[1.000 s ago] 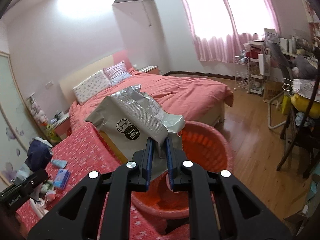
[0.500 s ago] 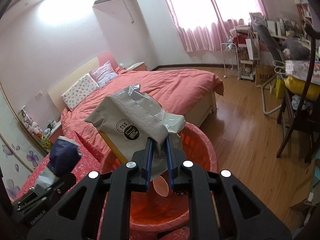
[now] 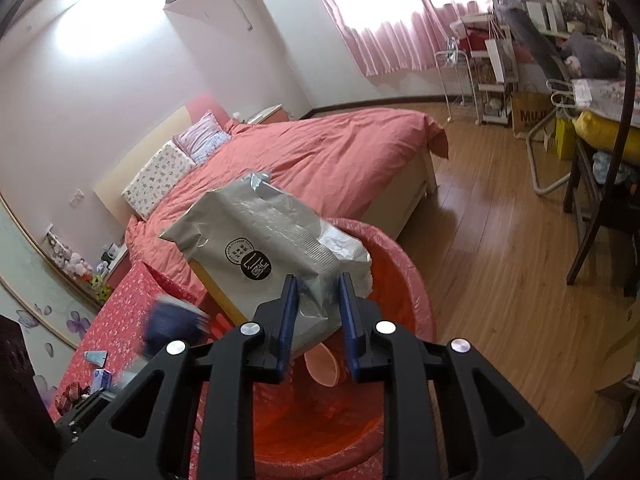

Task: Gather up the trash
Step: 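Carry the wrapper and bag to the orange basket and release both inside, then move both open tools back over the remaining trash on the bed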

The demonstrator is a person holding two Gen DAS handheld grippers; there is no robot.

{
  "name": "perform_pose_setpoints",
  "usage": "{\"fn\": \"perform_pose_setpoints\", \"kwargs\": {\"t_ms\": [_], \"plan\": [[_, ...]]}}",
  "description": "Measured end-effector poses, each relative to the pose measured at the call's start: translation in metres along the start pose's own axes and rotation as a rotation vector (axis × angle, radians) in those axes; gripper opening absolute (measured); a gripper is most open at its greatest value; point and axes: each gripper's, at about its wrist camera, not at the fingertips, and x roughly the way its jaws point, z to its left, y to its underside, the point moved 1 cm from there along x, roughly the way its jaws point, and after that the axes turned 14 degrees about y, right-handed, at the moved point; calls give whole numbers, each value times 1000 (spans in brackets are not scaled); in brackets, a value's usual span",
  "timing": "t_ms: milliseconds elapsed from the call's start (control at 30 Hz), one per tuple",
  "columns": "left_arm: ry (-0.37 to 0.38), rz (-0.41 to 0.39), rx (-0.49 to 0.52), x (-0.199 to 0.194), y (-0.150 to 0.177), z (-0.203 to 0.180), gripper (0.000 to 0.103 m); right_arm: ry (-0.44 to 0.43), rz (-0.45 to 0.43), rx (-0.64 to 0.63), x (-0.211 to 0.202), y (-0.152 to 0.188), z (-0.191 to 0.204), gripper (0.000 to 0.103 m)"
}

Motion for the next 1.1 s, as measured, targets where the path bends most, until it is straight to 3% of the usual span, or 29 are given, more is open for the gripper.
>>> {"fn": "perform_pose_setpoints", "kwargs": {"t_ms": [100,267,767,1100], "plan": [[-3,8,-11,1,2,6,59,2,13,-19,2,2,4,26],[-34,0,-44,-8,7,21,61,-4,15,-37,-1,2,4,51],[-184,-94,-69,-97,29,64,67,24,-59,-155,-28,6,33,54],[-284,-164,-148,-169,52,100,68,-28,-82,-264,-51,25,73,54]]}}
